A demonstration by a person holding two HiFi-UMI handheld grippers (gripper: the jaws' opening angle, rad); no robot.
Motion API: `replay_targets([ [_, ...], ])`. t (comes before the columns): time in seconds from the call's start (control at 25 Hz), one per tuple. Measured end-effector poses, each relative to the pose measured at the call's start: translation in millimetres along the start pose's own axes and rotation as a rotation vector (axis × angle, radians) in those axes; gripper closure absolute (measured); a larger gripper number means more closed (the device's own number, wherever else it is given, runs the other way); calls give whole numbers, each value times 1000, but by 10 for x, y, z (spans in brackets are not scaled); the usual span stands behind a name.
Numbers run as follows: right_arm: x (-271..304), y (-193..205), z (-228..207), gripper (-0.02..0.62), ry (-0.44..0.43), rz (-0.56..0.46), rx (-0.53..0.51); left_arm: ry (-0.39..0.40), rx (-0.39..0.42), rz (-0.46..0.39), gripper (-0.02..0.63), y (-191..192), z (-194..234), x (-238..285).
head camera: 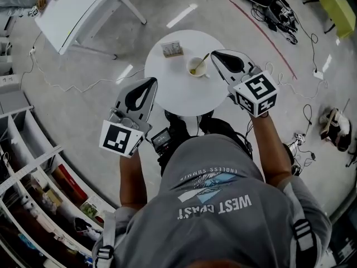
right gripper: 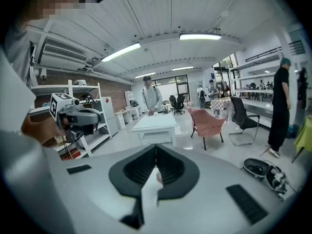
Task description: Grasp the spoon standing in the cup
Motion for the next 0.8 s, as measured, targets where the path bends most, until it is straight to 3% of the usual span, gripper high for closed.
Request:
replay_targets([
  [0.8, 598, 695, -47, 592, 11, 143, 98, 53, -93, 63, 603, 478, 179, 78],
])
Point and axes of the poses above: the fingertips, and each gripper's own axes: x forward along the fingers, z to its left, y out of its underside, the point moved 4 cm from there along -x, backward along the fingers, and after that the axes turned 15 degrees about y, right-handed, at the moved point
